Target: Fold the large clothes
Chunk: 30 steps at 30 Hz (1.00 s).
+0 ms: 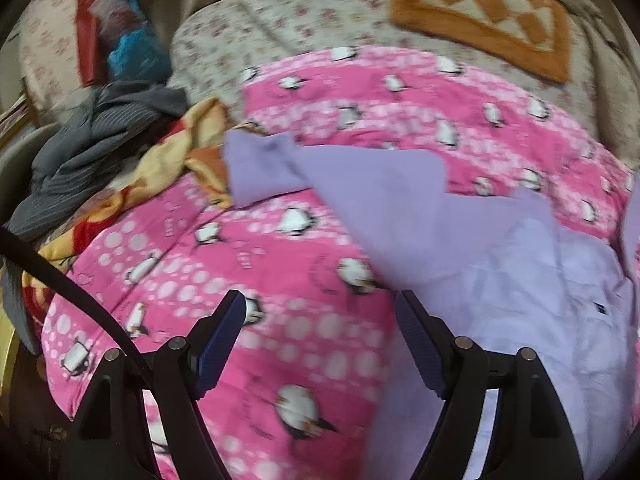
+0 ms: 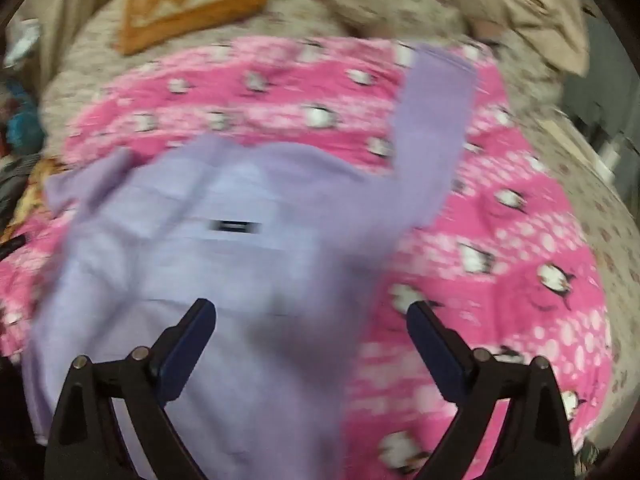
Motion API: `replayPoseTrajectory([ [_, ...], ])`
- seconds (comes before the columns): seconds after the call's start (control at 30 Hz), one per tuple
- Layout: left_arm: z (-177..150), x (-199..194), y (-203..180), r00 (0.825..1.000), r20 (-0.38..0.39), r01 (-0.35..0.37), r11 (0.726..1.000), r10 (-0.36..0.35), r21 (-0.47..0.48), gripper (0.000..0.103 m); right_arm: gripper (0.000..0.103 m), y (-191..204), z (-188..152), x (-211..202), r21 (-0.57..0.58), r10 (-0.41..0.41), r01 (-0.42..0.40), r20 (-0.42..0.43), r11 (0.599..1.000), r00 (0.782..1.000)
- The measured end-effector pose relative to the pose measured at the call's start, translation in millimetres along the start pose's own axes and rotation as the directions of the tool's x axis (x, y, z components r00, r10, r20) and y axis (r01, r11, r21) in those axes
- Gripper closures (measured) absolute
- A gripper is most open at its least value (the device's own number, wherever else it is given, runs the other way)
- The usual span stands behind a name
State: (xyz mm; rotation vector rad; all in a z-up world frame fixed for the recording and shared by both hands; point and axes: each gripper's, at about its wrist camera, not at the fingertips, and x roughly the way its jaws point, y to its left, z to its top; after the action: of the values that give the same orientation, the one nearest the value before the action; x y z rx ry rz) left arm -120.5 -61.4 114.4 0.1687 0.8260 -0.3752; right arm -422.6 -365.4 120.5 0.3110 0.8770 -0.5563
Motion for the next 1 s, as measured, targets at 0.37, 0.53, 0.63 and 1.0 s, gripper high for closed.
replayPoseTrajectory([
  [0.37, -13, -10, -38, 0.999, 0.006, 0.044, 0.997, -0.044, 0.058, 0.053, 0.005, 111, 18, -2, -0.09, 0.168, -0.165, 0.028, 0.982, 0.985],
  [0.53, -15, -9, -42, 0.998, -0.004, 0.056, 0.996, -0.056, 0.071, 0.053, 0.005, 119, 24, 6, -0.057, 0.147, -0.144, 0.053, 0.988, 0.988],
  [0.63, -15, -10, -43, 0.998, 0.002, 0.056, 0.995, -0.056, 0.077, 0.053, 0.005, 120, 28, 10, -0.04, 0.136, -0.134, 0.066, 0.99, 0.988],
  [1.0, -16, -23, -58, 0.997, 0.012, 0.08, 0.992, -0.081, 0.1, 0.053, 0.005, 111, 24, 14, -0.003, 0.087, -0.087, 0.098, 0.996, 0.991],
])
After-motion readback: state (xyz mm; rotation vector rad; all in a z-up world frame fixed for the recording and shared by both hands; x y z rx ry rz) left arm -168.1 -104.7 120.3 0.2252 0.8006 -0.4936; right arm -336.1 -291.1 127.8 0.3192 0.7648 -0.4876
